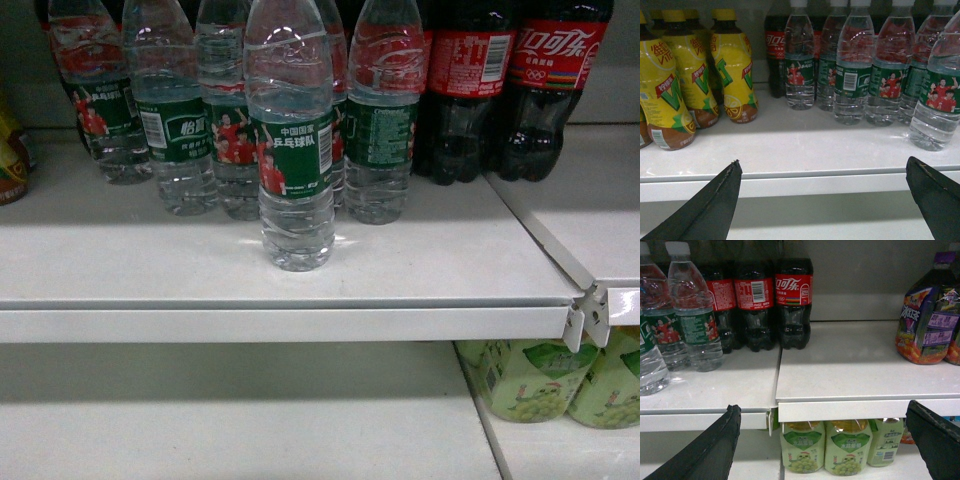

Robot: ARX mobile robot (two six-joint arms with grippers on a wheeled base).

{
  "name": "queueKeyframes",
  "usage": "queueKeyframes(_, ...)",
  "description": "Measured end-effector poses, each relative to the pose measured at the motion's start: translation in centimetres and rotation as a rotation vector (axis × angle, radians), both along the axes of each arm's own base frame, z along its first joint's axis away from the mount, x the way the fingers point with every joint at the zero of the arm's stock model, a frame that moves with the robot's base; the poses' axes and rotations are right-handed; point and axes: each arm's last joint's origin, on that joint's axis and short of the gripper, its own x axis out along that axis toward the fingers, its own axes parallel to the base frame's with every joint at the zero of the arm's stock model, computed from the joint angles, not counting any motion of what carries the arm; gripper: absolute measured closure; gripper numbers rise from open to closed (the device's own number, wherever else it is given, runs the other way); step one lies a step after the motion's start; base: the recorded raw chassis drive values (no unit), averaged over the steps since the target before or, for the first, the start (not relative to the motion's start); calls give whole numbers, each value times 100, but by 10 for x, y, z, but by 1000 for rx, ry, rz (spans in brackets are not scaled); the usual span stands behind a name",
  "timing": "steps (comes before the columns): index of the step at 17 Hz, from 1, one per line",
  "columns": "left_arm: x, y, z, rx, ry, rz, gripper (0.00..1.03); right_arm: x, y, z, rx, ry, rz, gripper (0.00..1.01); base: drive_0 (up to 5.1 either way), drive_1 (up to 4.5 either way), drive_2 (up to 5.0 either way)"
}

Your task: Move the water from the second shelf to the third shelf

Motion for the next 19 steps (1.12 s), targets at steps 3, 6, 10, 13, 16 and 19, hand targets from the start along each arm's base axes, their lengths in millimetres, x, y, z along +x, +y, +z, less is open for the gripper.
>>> queueKeyframes(3, 0, 0, 0, 0, 0, 0, 5, 0, 0, 0, 0, 0, 0, 3, 0, 0, 0)
queueKeyframes(6, 0, 0, 0, 0, 0, 0, 5, 0, 0, 0, 0, 0, 0, 3, 0, 0, 0)
queueKeyframes(10, 0, 0, 0, 0, 0, 0, 5, 0, 0, 0, 0, 0, 0, 3, 0, 0, 0)
queueKeyframes(13, 0, 0, 0, 0, 0, 0, 5, 0, 0, 0, 0, 0, 0, 3, 0, 0, 0)
queueKeyframes(16, 0, 0, 0, 0, 0, 0, 5, 0, 0, 0, 0, 0, 0, 3, 0, 0, 0)
queueKeyframes(19, 0, 0, 0, 0, 0, 0, 5, 0, 0, 0, 0, 0, 0, 3, 0, 0, 0)
